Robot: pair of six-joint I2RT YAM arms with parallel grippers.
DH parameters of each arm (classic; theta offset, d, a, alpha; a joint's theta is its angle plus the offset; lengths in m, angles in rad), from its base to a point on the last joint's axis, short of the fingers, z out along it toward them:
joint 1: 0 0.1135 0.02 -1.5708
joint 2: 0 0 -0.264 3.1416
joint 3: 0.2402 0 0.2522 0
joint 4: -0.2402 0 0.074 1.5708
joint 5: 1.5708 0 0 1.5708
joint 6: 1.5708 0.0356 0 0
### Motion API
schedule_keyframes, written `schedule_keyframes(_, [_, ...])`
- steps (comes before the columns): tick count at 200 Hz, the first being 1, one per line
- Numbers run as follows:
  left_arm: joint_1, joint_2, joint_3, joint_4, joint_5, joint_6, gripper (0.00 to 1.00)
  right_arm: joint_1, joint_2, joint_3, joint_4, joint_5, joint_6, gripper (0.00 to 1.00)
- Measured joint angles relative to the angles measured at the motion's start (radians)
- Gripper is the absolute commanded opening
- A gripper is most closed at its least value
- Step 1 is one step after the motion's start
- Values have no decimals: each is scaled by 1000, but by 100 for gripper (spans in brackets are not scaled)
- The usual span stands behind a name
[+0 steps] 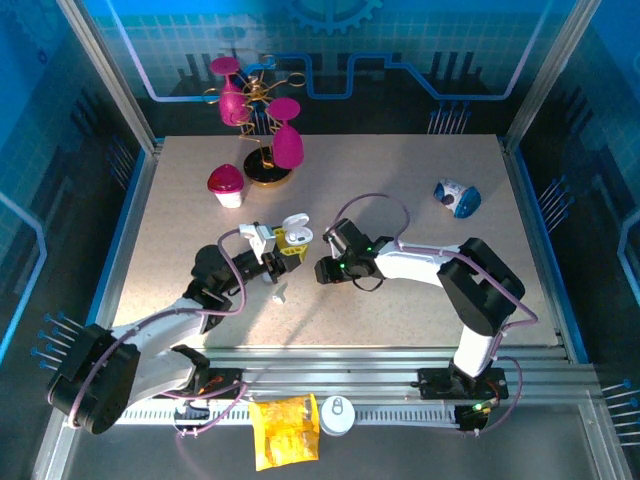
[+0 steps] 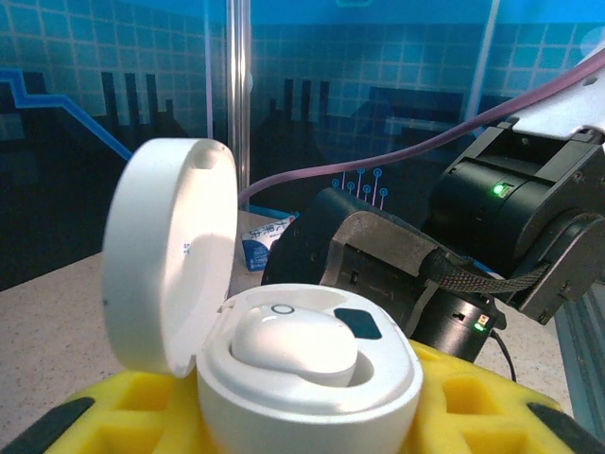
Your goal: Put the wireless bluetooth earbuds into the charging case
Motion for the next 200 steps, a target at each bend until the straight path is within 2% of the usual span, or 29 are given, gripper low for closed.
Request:
schedule_keyframes(119, [0, -11, 0, -27, 0, 3, 28, -61, 27, 2, 7, 31, -4, 47])
schedule_keyframes(200, [0, -11, 0, -27, 0, 3, 27, -80, 70, 59, -26, 15, -5, 42])
